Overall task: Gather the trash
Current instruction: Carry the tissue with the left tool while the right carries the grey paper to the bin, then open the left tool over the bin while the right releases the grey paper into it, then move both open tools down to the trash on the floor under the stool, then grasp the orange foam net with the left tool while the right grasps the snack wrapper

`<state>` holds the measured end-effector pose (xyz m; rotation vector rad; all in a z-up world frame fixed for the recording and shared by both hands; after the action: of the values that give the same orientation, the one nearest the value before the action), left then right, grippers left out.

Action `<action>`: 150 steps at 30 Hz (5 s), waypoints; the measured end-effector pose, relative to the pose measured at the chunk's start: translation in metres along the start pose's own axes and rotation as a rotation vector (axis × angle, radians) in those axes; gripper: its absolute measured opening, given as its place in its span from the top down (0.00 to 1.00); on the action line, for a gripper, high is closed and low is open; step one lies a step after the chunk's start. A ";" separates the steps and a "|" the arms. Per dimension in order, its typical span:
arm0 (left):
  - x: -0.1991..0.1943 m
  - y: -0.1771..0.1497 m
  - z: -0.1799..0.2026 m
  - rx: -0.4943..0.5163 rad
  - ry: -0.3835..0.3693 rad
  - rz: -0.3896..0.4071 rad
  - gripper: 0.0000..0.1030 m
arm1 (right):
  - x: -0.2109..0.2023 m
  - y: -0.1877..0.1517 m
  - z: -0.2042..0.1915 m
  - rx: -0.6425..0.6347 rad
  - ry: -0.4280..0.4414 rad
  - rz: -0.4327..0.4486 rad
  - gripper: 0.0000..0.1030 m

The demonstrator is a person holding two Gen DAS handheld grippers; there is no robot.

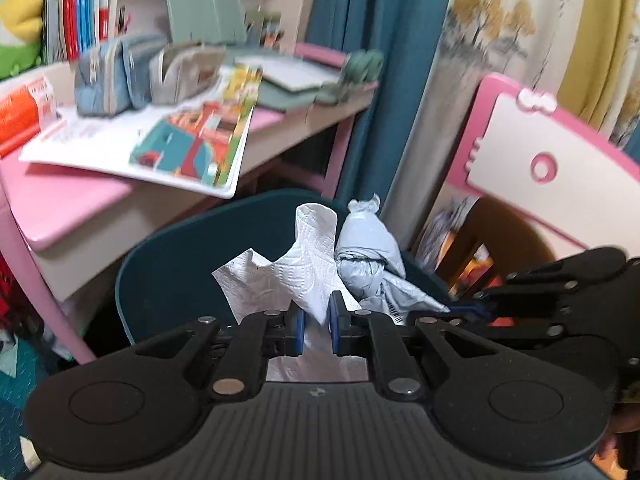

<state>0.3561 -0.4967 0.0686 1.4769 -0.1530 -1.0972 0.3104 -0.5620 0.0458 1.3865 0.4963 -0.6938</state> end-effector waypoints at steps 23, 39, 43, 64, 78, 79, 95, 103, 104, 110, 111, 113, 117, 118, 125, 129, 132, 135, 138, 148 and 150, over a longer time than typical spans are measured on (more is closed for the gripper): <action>0.031 -0.036 -0.021 -0.027 0.032 -0.156 0.63 | 0.001 -0.005 -0.007 -0.059 -0.001 -0.056 0.66; -0.060 -0.021 -0.040 -0.038 0.075 -0.019 0.39 | -0.079 0.008 -0.037 -0.076 0.043 0.084 0.45; -0.093 -0.021 -0.055 -0.038 0.103 0.019 0.37 | -0.098 0.012 -0.062 -0.098 0.078 0.117 0.43; -0.261 -0.095 -0.174 -0.134 0.239 0.121 0.23 | -0.124 -0.005 -0.285 -0.300 0.356 0.171 0.25; -0.315 -0.210 -0.307 -0.295 0.420 0.092 0.21 | -0.056 -0.053 -0.416 -0.293 0.551 0.100 0.07; -0.316 -0.219 -0.315 -0.296 0.431 0.083 0.21 | -0.049 -0.058 -0.424 -0.290 0.563 0.089 0.06; -0.266 -0.363 -0.430 -0.438 0.456 -0.031 0.02 | 0.100 -0.171 -0.532 -0.334 0.609 -0.058 0.01; -0.205 -0.476 -0.482 -0.629 0.537 -0.202 0.02 | 0.178 -0.244 -0.568 -0.455 0.619 -0.169 0.02; -0.197 -0.490 -0.486 -0.667 0.547 -0.222 0.02 | 0.188 -0.254 -0.572 -0.477 0.622 -0.179 0.02; -0.152 -0.584 -0.493 -0.852 0.622 -0.353 0.02 | 0.234 -0.329 -0.587 -0.700 0.632 -0.245 0.04; -0.146 -0.598 -0.493 -0.871 0.633 -0.377 0.02 | 0.240 -0.342 -0.590 -0.743 0.641 -0.259 0.05; -0.133 -0.629 -0.490 -0.915 0.651 -0.436 0.02 | 0.248 -0.369 -0.594 -0.828 0.656 -0.289 0.07; -0.115 -0.686 -0.485 -1.032 0.672 -0.541 0.02 | 0.260 -0.412 -0.601 -0.935 0.708 -0.345 0.08; -0.111 -0.697 -0.486 -1.046 0.677 -0.562 0.02 | 0.261 -0.421 -0.604 -0.959 0.727 -0.357 0.09; -0.078 -0.756 -0.481 -1.160 0.694 -0.643 0.02 | 0.273 -0.476 -0.622 -1.128 0.837 -0.392 0.10; -0.056 -0.777 -0.478 -1.167 0.667 -0.670 0.02 | 0.286 -0.492 -0.629 -1.157 0.846 -0.378 0.15; -0.047 -0.788 -0.476 -1.151 0.639 -0.680 0.02 | 0.296 -0.504 -0.633 -1.170 0.848 -0.379 0.16; -0.043 -0.797 -0.477 -1.155 0.631 -0.678 0.02 | 0.301 -0.515 -0.635 -1.190 0.854 -0.378 0.17; -0.040 -0.806 -0.478 -1.170 0.639 -0.683 0.02 | 0.307 -0.525 -0.636 -1.213 0.850 -0.376 0.19; -0.036 -0.822 -0.472 -1.139 0.650 -0.709 0.08 | 0.326 -0.538 -0.641 -1.243 0.820 -0.371 0.37; -0.038 -0.825 -0.472 -1.132 0.663 -0.719 0.12 | 0.326 -0.539 -0.641 -1.250 0.818 -0.372 0.46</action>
<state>0.2564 0.0790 -0.6818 0.7346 1.3390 -0.8825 0.2157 -0.0003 -0.6490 0.2978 1.5365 0.0359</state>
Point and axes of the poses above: each gripper's, at about its wrist camera, not at the fingertips, and x roughly the way its jaws point, z to its right, y to its top, the point moved 9 cm from there along x, roughly the way its jaws point, and after that the axes turned 8 degrees about z, right-handed, at the moved point
